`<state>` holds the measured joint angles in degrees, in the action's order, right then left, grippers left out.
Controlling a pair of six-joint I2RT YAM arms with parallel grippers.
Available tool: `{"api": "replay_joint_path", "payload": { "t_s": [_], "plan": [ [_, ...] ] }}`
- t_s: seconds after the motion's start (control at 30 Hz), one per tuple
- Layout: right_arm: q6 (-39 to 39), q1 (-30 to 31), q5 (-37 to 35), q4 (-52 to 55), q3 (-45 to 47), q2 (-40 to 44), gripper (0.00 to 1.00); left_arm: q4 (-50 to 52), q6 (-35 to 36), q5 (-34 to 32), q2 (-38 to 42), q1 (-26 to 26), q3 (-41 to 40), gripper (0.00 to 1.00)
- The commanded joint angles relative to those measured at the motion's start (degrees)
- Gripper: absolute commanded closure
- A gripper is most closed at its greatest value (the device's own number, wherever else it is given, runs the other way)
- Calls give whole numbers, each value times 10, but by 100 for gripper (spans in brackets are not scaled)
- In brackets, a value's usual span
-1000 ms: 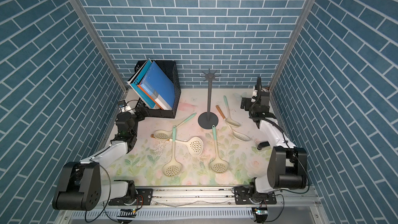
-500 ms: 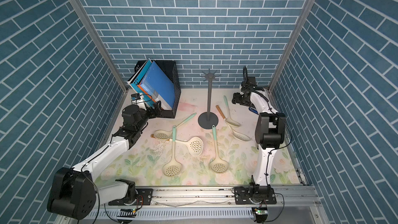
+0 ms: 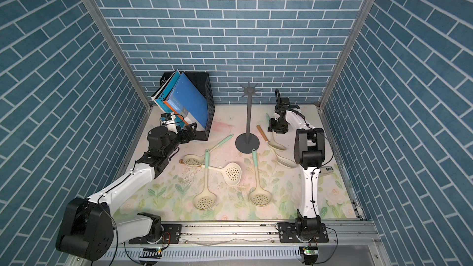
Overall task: Hang the skimmer on the kitchen utensil rack
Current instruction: Pick up the skimmer from the center of the board.
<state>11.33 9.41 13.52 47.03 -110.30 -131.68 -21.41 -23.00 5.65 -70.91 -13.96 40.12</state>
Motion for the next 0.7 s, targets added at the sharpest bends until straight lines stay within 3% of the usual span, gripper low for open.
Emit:
{"api": "replay_joint_path", "payload": {
  "t_s": [0.0, 0.23, 0.67],
  "plan": [
    [3, 5, -12, 20, -17, -16, 46, -12, -5, 13, -9, -5, -4, 0],
    [7, 8, -25, 17, -14, -29, 54, -25, -15, 23, -11, -6, -8, 0],
    [11, 9, -48, 1, 16, -46, 87, -29, -21, 23, -9, -9, -13, 0]
  ]
}}
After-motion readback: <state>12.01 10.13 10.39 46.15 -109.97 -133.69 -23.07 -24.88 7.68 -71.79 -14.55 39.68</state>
